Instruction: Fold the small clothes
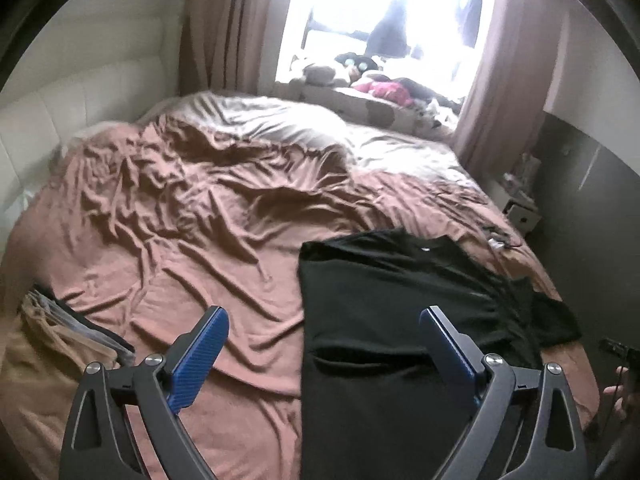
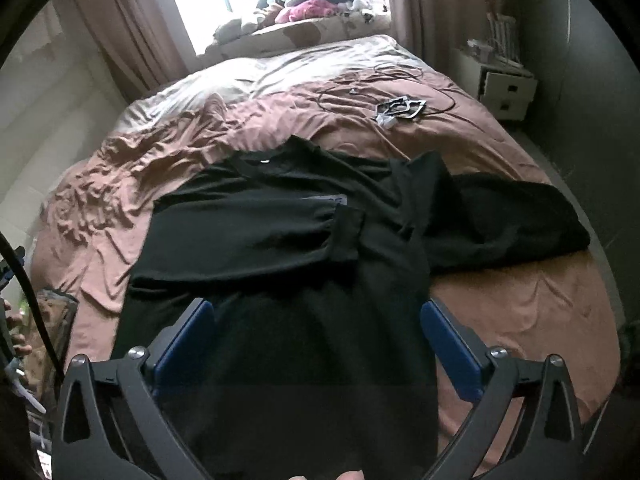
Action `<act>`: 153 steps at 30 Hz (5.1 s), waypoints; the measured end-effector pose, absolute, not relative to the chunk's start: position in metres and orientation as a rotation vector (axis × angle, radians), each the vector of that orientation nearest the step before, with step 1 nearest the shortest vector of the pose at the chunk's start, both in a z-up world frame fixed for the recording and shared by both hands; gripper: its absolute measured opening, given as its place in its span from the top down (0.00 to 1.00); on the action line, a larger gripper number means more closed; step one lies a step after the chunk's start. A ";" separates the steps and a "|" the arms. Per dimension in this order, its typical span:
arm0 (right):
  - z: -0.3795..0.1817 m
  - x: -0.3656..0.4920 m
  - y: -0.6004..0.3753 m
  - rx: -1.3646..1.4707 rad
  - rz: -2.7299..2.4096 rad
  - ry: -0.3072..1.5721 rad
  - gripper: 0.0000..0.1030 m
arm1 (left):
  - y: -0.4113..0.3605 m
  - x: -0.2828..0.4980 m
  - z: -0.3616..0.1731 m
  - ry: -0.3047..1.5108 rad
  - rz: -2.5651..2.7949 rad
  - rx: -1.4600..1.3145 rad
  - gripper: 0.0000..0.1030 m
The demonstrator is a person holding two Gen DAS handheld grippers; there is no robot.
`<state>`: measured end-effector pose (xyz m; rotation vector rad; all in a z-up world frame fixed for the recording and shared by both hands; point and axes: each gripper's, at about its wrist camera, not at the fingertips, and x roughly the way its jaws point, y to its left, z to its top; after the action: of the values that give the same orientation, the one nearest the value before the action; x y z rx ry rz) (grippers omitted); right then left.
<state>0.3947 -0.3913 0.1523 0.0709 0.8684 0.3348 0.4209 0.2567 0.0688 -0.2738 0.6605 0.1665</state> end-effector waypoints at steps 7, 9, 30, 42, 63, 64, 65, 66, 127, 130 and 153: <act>0.165 0.353 -0.417 0.109 0.345 0.870 0.00 | 0.224 0.389 0.089 0.673 0.124 -0.279 0.06; 0.170 0.344 -0.425 0.121 0.350 0.863 0.00 | 0.216 0.381 0.093 0.671 0.111 -0.293 0.05; 0.177 0.279 -0.539 0.202 0.302 0.795 0.00 | 0.093 0.397 0.107 0.671 -0.061 -0.203 0.00; 0.136 0.309 -0.603 0.358 0.158 0.849 0.00 | 0.032 0.465 0.059 0.717 -0.133 -0.197 0.00; 0.035 0.389 -0.663 0.757 0.107 0.738 0.50 | 0.027 0.537 -0.031 0.798 -0.051 -0.179 0.14; 0.026 0.398 -0.664 0.781 0.109 0.743 0.51 | 0.030 0.542 -0.040 0.809 -0.041 -0.186 0.15; 0.019 0.404 -0.664 0.794 0.107 0.749 0.53 | 0.034 0.546 -0.046 0.815 -0.032 -0.195 0.15; 0.015 0.408 -0.666 0.802 0.104 0.753 0.55 | 0.037 0.549 -0.054 0.822 -0.023 -0.209 0.15; 0.129 0.474 -0.528 0.683 0.327 0.478 0.98 | 0.095 0.536 -0.141 0.852 0.193 -0.406 0.24; 0.129 0.485 -0.504 0.639 0.375 0.495 0.98 | 0.104 0.534 -0.141 0.842 0.215 -0.426 0.24; 0.081 0.541 -0.326 0.376 0.695 0.800 0.98 | 0.126 0.529 -0.140 0.814 0.278 -0.475 0.24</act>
<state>0.5414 -0.3256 0.0813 0.3761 0.7995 0.6953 0.5289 0.1258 -0.1401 -0.4747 0.8141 0.2778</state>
